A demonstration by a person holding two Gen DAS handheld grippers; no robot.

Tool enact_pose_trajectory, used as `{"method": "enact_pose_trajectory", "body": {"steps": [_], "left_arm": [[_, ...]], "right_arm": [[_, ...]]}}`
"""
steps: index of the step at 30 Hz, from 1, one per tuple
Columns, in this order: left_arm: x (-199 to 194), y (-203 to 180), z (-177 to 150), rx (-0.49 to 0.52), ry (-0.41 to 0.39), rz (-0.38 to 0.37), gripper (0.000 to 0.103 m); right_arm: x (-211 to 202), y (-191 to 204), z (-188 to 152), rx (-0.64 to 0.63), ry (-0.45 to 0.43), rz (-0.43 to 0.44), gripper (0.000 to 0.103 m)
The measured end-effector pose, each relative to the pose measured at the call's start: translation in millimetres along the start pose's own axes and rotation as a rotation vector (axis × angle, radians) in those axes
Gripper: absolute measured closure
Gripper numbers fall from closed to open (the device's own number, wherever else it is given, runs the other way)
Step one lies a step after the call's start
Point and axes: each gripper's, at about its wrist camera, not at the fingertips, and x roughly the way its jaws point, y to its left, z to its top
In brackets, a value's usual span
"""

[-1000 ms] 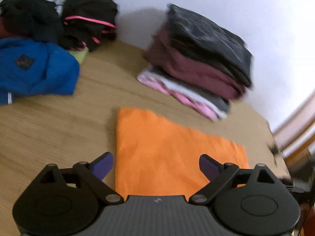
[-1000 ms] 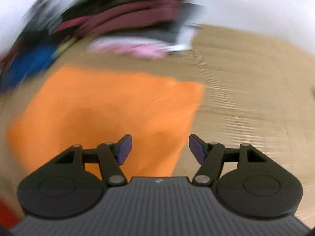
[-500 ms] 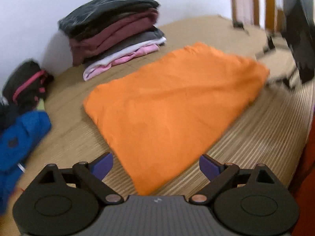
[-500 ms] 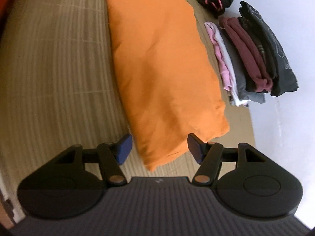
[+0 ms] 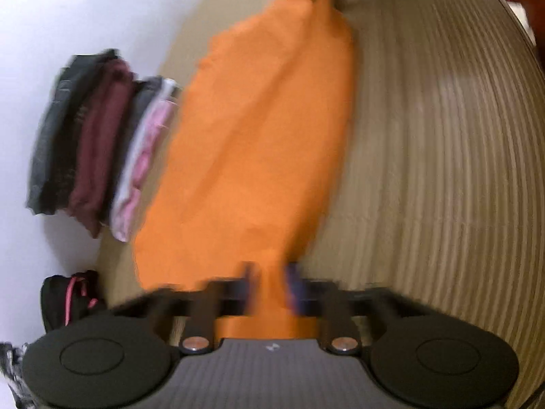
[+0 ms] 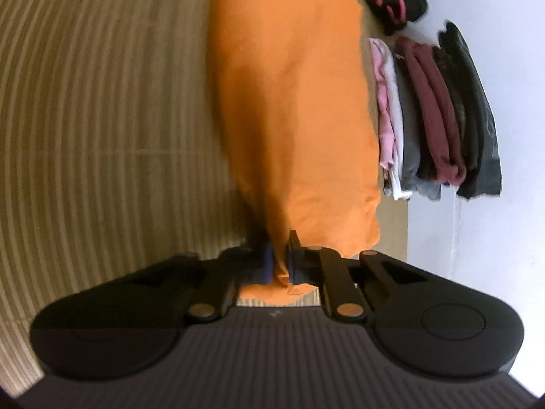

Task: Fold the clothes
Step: 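Grasp the folded shirt end with both grippers and lift it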

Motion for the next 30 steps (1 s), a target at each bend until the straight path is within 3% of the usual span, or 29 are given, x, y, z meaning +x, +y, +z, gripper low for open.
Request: {"method": "enact_pose_trajectory", "body": {"steps": [2,7,10,12,15,17,19,22,25,28,30], "left_arm": [[-1.7,-4.9,-0.3,0.028,0.0,0.015,0.097],[-21.5,-0.5,-1.5,-0.022,-0.021,-0.056,0.098],[-64.4,6.6,-2.3,0.049,-0.054,-0.108,0.098],[-103.8,19.0,-0.8,0.1,-0.093,-0.168,0.098],[-168.3,69.8,-3.0,0.177,-0.173,-0.313,0.098],[-191.0,116.4,-1.2,0.115,-0.21,-0.402,0.098],[-196.7,156.8,-0.6,0.038,-0.237,-0.473,0.098],[-155.2,196.9,-4.5,-0.077,-0.239,-0.572,0.098],[-72.1,212.6,-9.7,-0.161,-0.168,-0.615,0.098],[22.1,219.4,-15.8,-0.265,-0.008,-0.59,0.087],[70.9,217.6,-26.7,-0.327,0.123,-0.5,0.08]], "right_arm": [[-4.7,-1.4,-0.6,0.019,0.004,0.018,0.095],[-33.4,-17.5,-7.8,0.138,0.002,0.078,0.096],[-66.2,-26.7,-13.2,0.135,-0.027,0.095,0.098],[-99.4,-63.2,-24.3,0.136,-0.077,0.138,0.098],[-149.2,-117.8,-41.0,0.138,-0.153,0.202,0.098],[-181.1,-154.0,-51.9,0.14,-0.203,0.245,0.098],[-180.5,-184.0,-58.1,0.158,-0.219,0.297,0.098],[-129.6,-200.2,-62.7,0.129,-0.224,0.437,0.098],[-49.2,-203.2,-61.4,0.116,-0.209,0.538,0.098],[42.4,-198.4,-48.0,0.19,-0.18,0.532,0.097],[100.3,-190.4,-33.5,0.258,-0.104,0.492,0.093]]}}
